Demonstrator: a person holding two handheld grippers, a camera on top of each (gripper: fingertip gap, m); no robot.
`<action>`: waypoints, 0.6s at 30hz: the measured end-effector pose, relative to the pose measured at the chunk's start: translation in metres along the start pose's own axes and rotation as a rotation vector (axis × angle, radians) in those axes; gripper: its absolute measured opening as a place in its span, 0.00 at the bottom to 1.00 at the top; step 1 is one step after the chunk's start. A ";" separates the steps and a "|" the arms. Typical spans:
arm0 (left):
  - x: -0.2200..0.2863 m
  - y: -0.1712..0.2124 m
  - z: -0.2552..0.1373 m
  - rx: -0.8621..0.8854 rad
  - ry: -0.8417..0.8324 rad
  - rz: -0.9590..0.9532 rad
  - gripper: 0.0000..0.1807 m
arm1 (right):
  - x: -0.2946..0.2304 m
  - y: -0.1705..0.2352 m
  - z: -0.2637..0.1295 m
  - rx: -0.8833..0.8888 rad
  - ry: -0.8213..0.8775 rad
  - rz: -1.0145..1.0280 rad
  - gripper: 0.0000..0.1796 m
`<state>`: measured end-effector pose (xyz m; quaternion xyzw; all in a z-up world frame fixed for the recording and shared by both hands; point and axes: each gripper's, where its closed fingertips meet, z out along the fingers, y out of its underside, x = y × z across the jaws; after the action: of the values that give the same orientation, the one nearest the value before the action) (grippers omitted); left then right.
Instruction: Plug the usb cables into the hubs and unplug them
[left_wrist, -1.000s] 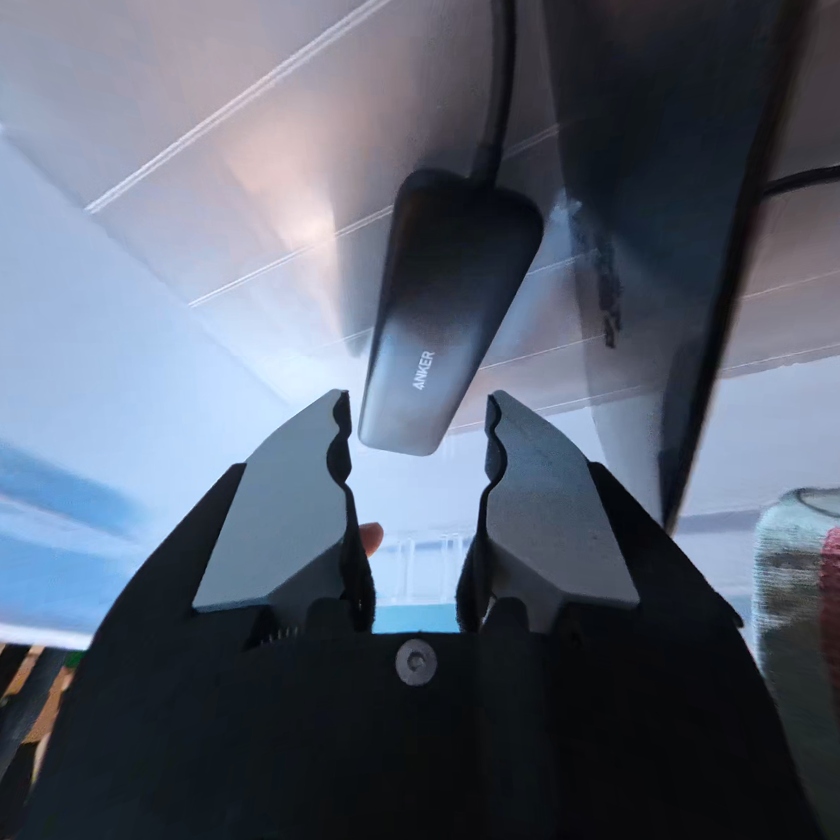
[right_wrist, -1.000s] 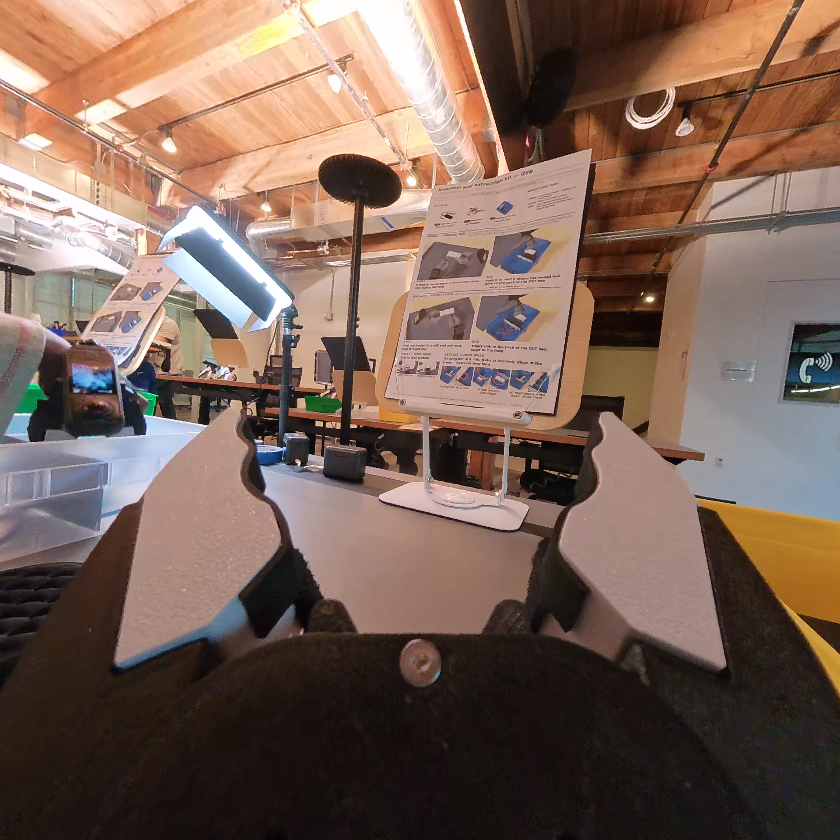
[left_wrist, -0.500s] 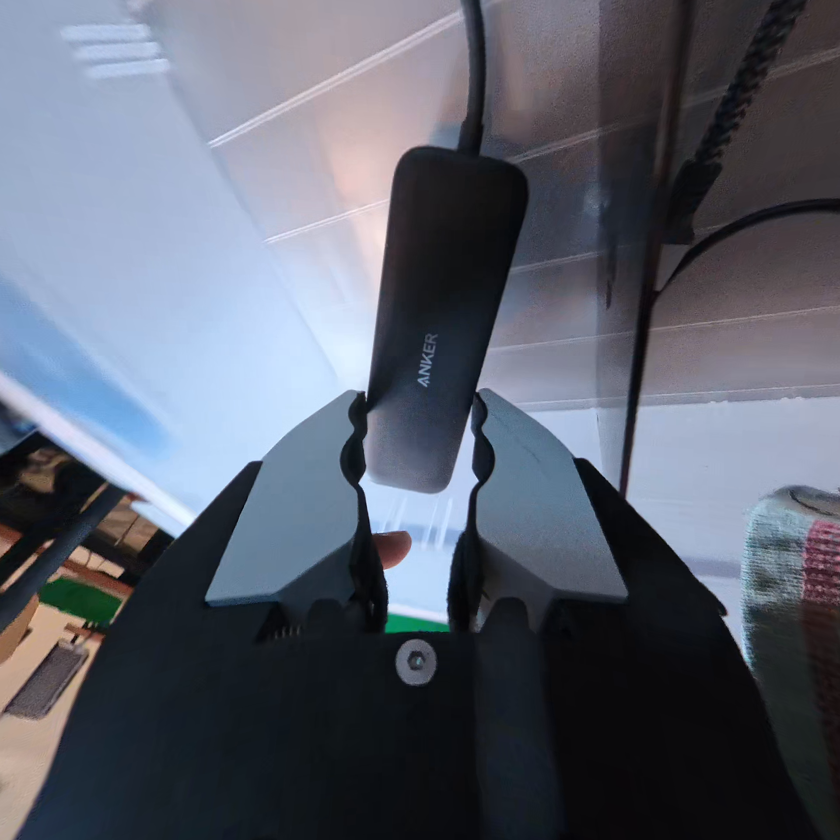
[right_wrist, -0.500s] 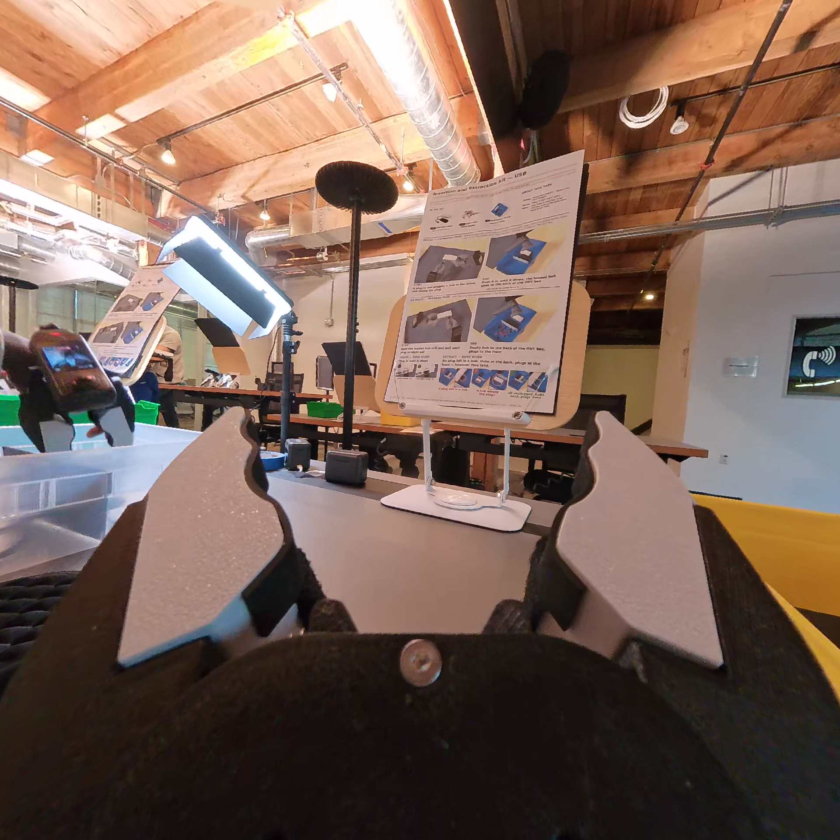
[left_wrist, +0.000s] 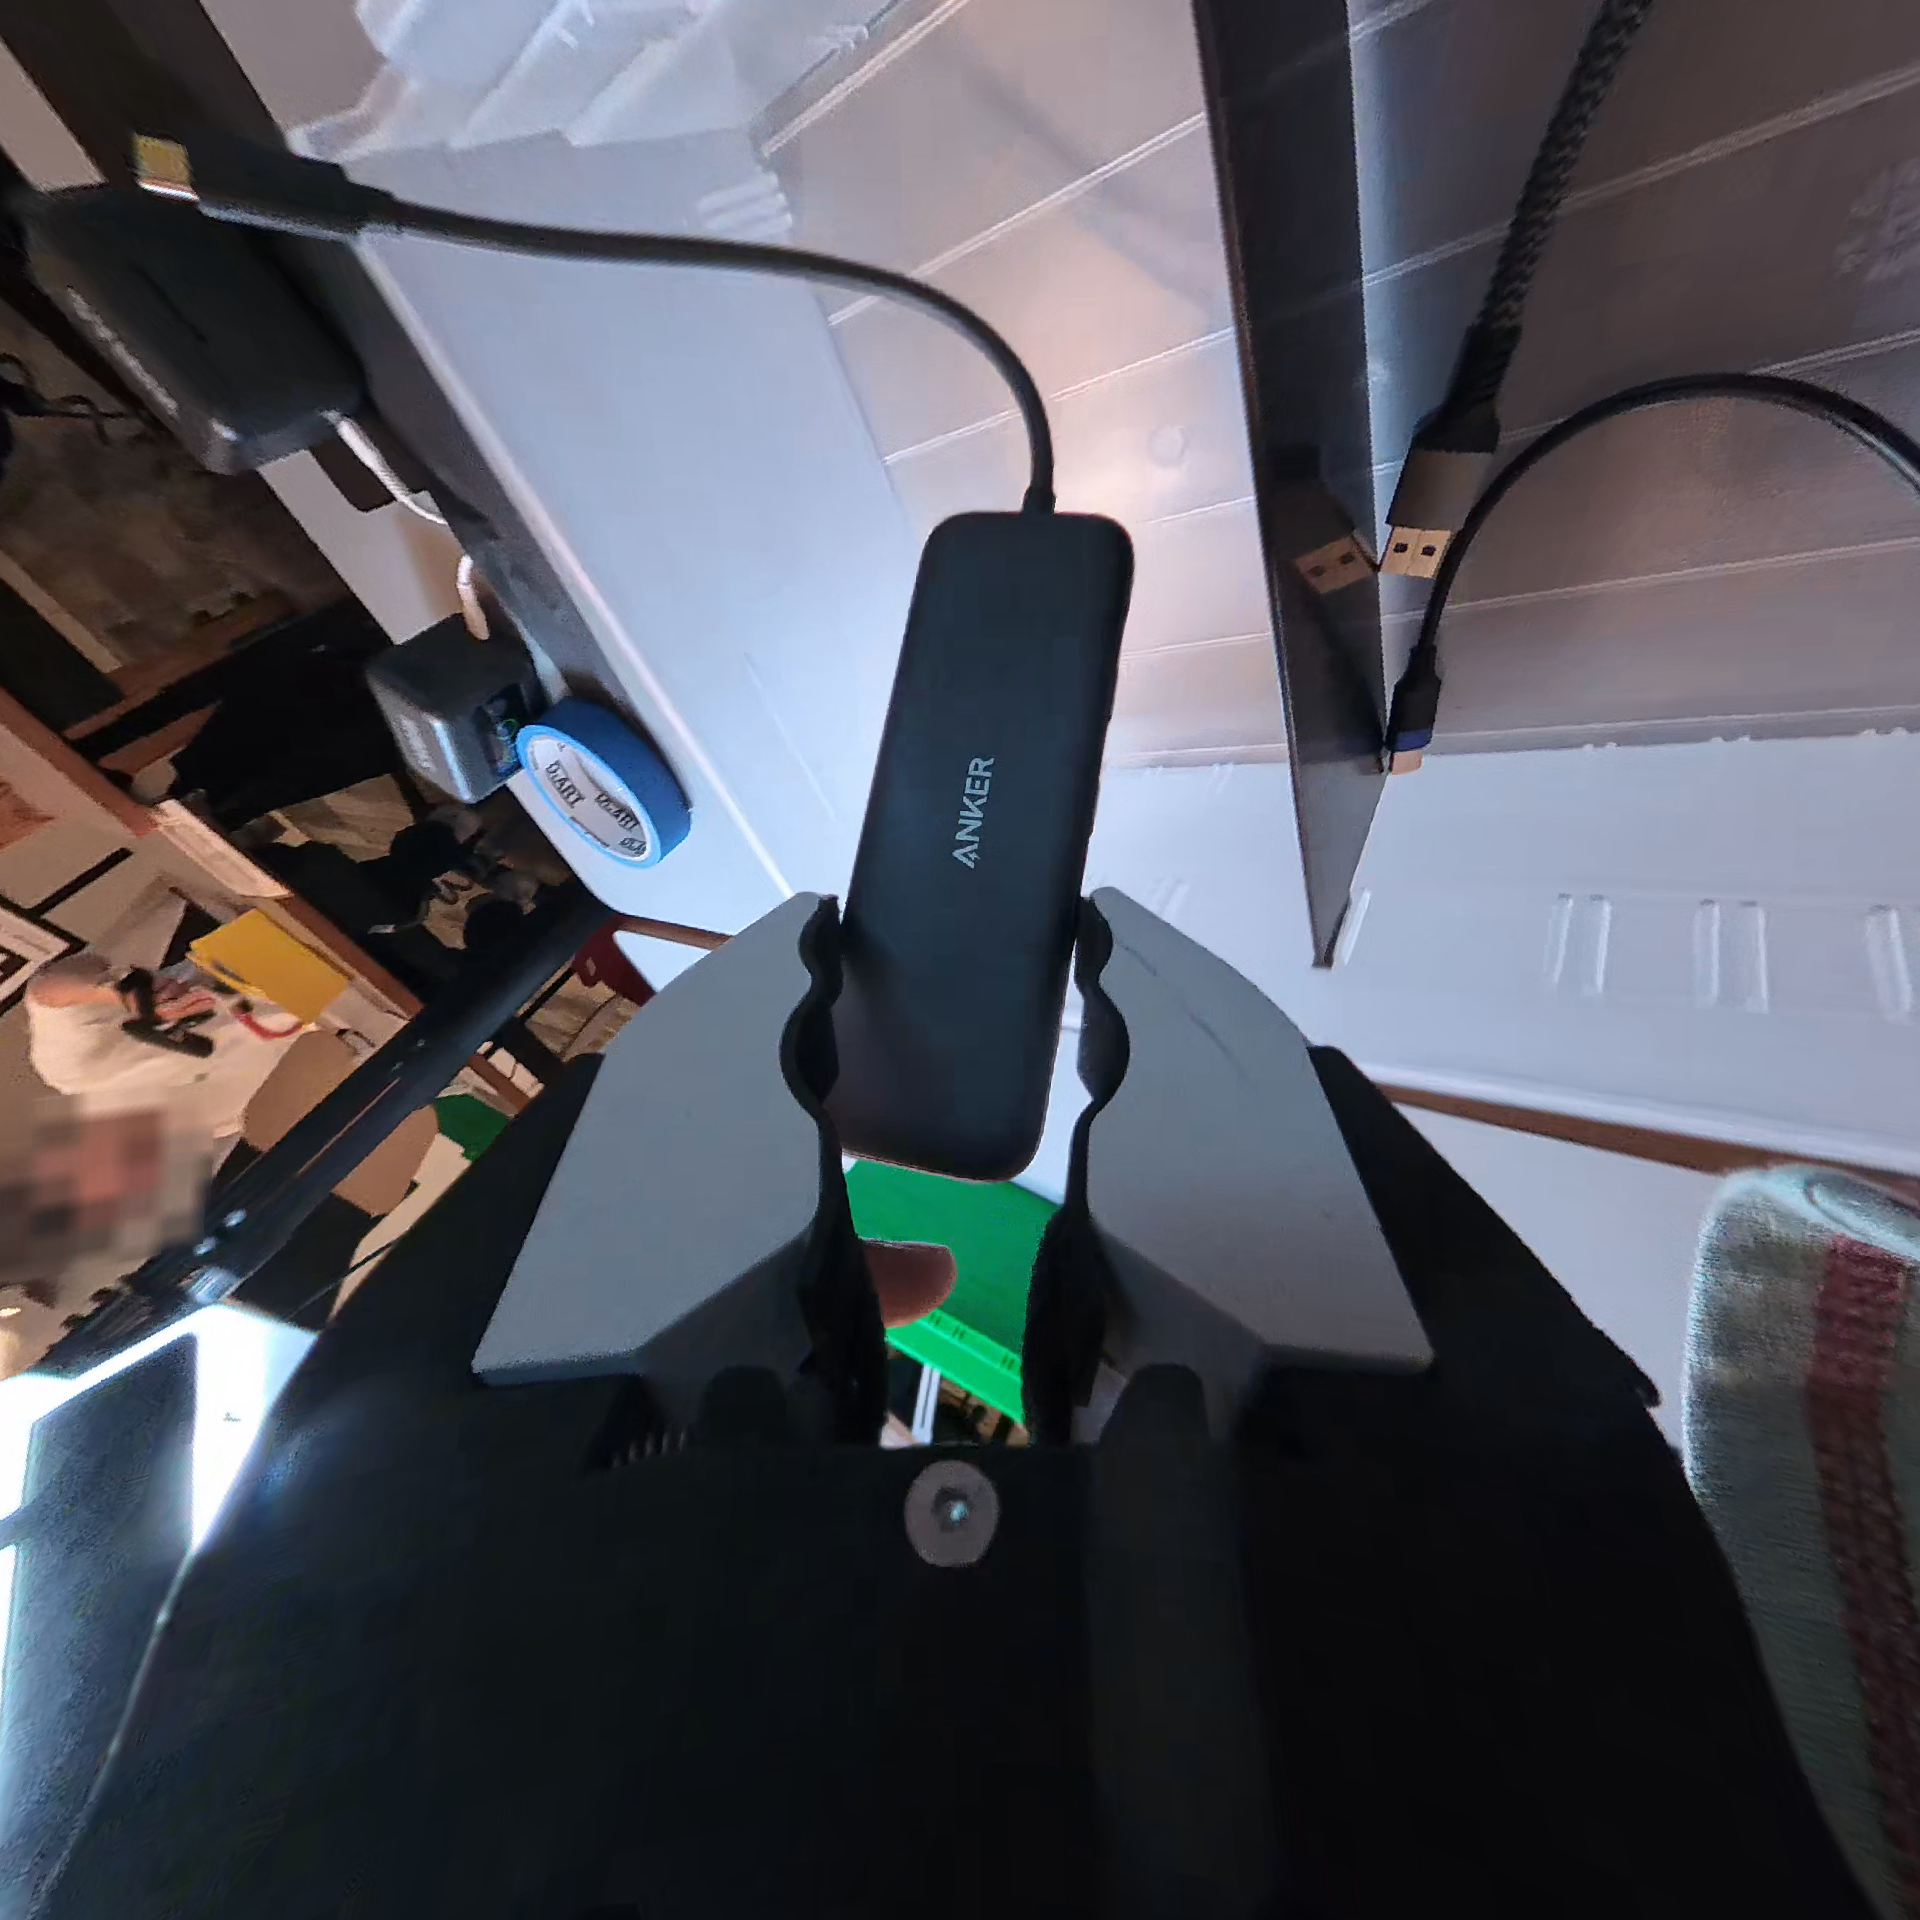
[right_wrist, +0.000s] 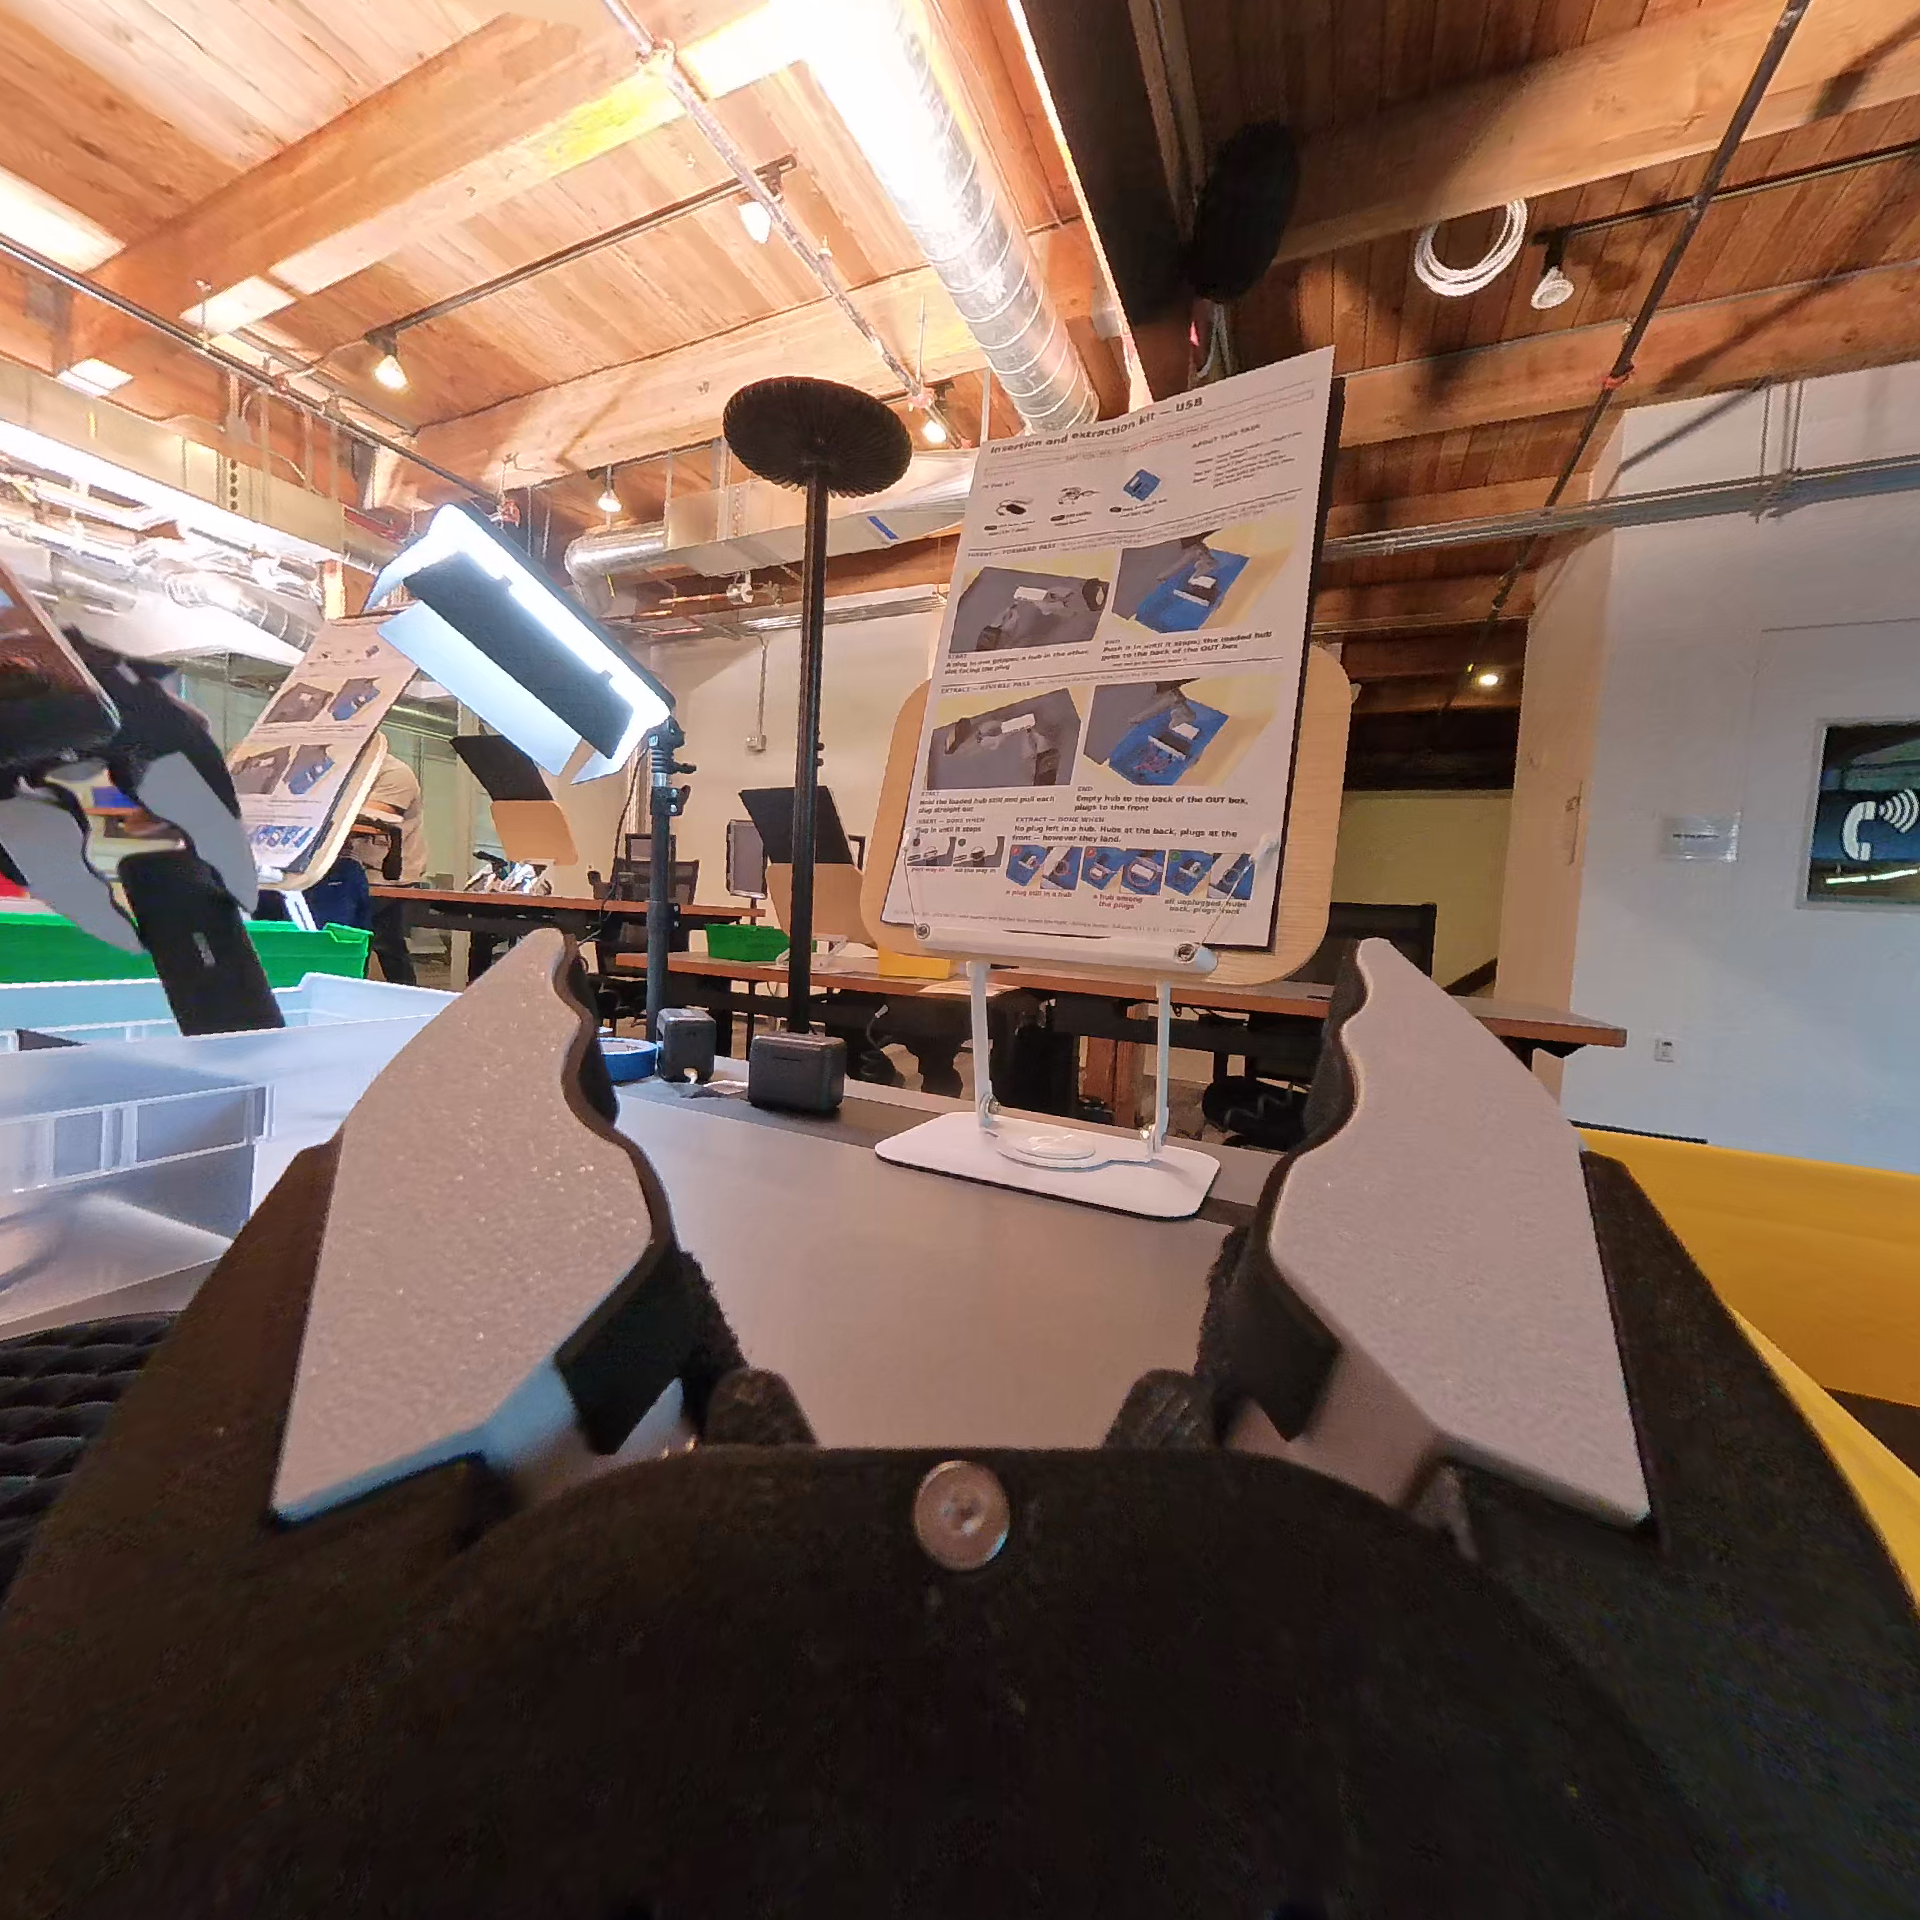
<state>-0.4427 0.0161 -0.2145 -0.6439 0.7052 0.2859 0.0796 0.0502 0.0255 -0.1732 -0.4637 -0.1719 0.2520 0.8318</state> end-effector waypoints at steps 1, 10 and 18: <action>-0.002 0.001 -0.006 -0.007 -0.010 0.008 0.24 | 0.000 0.000 0.000 0.000 0.000 0.001 0.73; -0.026 0.000 -0.079 -0.060 -0.149 0.031 0.24 | 0.000 -0.001 0.000 0.008 -0.003 0.006 0.72; -0.073 -0.057 -0.146 0.259 -0.500 -0.160 0.24 | -0.009 -0.006 -0.001 0.019 -0.039 -0.057 0.70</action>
<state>-0.3398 0.0052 -0.0760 -0.5915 0.6411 0.3364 0.3549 0.0452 0.0174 -0.1689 -0.4456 -0.1987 0.2386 0.8396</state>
